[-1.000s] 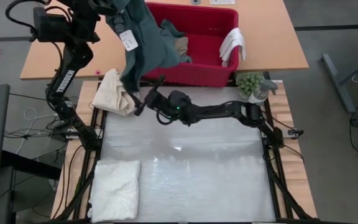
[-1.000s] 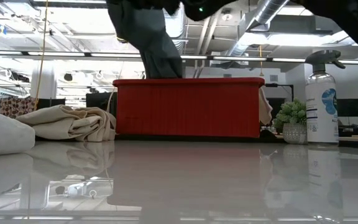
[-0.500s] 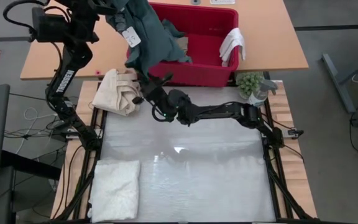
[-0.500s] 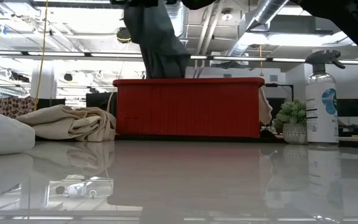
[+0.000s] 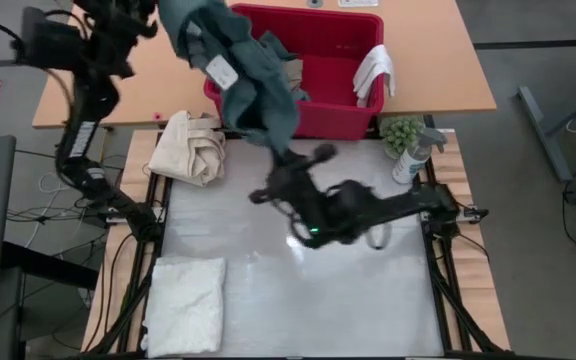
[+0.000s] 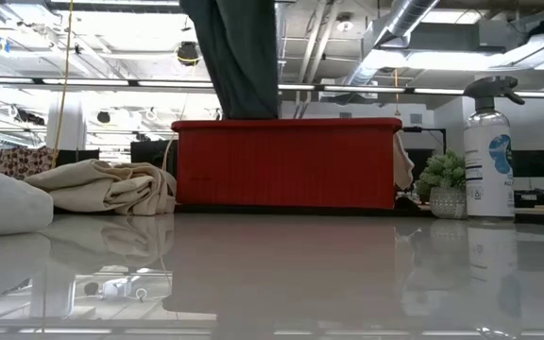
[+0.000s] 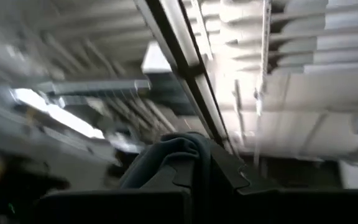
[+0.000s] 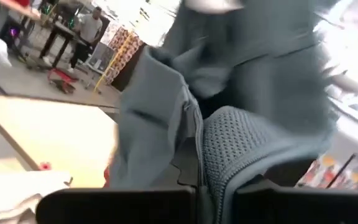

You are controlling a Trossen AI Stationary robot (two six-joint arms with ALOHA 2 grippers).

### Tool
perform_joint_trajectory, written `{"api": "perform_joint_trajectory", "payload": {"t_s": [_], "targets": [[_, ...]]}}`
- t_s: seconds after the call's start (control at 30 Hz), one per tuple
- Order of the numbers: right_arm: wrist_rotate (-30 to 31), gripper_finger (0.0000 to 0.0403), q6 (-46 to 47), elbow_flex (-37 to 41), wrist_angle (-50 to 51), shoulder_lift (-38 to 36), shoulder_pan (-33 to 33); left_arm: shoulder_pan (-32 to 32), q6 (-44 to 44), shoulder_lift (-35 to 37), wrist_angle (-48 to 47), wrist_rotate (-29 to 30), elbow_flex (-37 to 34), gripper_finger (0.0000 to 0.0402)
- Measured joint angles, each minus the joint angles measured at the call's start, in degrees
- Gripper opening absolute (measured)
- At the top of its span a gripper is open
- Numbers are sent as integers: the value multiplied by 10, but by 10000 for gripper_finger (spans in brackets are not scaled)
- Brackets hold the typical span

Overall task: Fold Laundry from Bin
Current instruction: Put the blue pants in the center of the table

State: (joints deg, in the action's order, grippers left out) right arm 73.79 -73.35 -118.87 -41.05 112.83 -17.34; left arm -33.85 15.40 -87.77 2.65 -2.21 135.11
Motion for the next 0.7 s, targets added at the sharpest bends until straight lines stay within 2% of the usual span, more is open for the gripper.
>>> {"api": "perform_joint_trajectory", "payload": {"t_s": [0.2,0.47,0.57,0.7], "targets": [[0,33,13,0,-5,-104,-63,14,107,49,-123,-65,-1,5],[-6,33,-54,0,1,-183,-107,18,299,125,-153,-152,-1,5],[-37,33,-79,0,-3,-211,-121,18,356,145,-163,-202,-1,5],[-114,33,-83,0,-1,-234,-133,18,349,172,-248,-226,-1,5]]}}
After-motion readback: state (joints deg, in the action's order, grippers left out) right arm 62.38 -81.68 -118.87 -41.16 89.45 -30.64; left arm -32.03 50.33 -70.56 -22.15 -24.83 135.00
